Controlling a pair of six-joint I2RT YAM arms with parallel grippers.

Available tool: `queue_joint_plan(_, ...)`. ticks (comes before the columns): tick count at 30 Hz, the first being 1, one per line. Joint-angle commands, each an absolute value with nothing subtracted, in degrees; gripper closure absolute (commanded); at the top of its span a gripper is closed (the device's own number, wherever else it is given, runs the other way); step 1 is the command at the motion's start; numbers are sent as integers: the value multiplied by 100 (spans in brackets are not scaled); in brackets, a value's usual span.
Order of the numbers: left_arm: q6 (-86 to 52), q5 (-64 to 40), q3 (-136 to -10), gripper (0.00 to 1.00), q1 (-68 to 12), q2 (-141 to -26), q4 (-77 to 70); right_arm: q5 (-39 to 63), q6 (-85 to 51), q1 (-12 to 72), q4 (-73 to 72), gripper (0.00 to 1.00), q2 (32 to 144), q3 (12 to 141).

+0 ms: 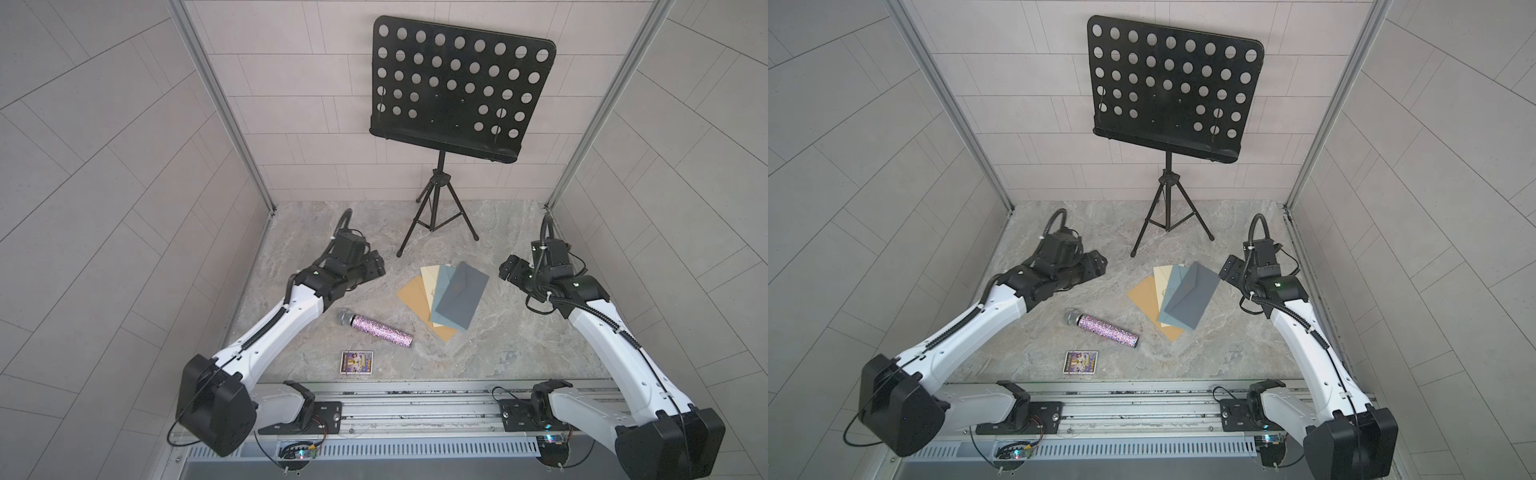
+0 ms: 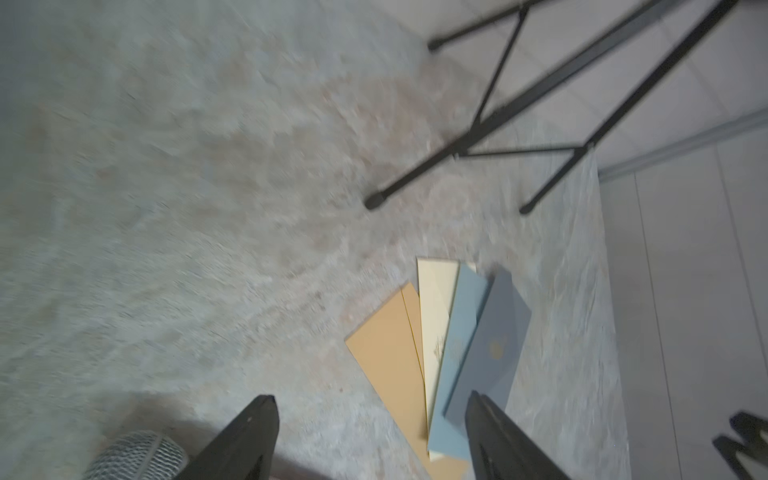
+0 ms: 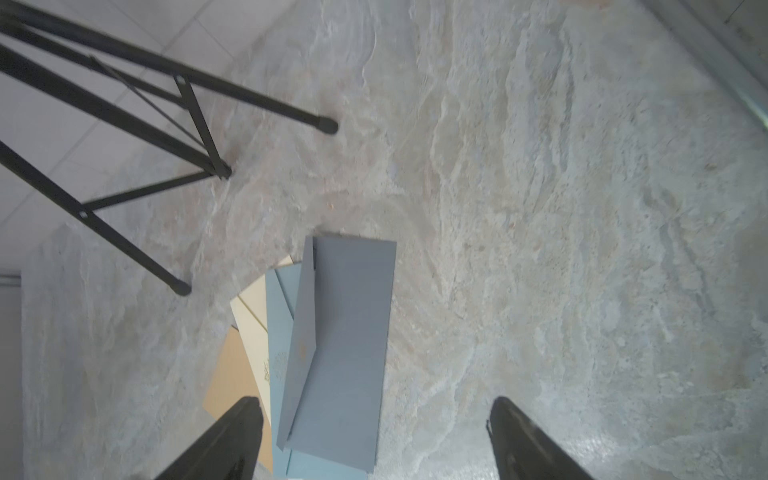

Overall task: Take the letter paper out of the envelope
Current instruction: Pick up the envelope from the envelope.

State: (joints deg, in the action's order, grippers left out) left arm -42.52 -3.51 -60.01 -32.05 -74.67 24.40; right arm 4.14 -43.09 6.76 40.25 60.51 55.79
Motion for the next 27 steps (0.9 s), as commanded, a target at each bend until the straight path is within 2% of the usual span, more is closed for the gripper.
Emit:
queue_joint_plan(1, -3833, -395, -6344, 21, -3938, -7957, 2721, 542, -4195, 676, 4585, 12, 5829, 5498)
queue_joint_plan(4, -3357, -46, -6931, 21, -4539, -8649, 2988, 617, -4306, 664, 4650, 15, 5933, 5435)
queue_joint_plan(8, -3046, 157, -7604, 20, -4947, -9577, 3139, 982, -4630, 655, 4571, 20, 6147, 5319)
queue_joint_plan(15, -2483, 919, -8705, 17, -5581, -10878, 3366, 1202, -5225, 654, 4657, 21, 5857, 4822)
queue_joint_plan(27, -2212, 1470, -9951, 17, -5819, -12312, 3384, 974, -5486, 606, 5291, 26, 4856, 4413)
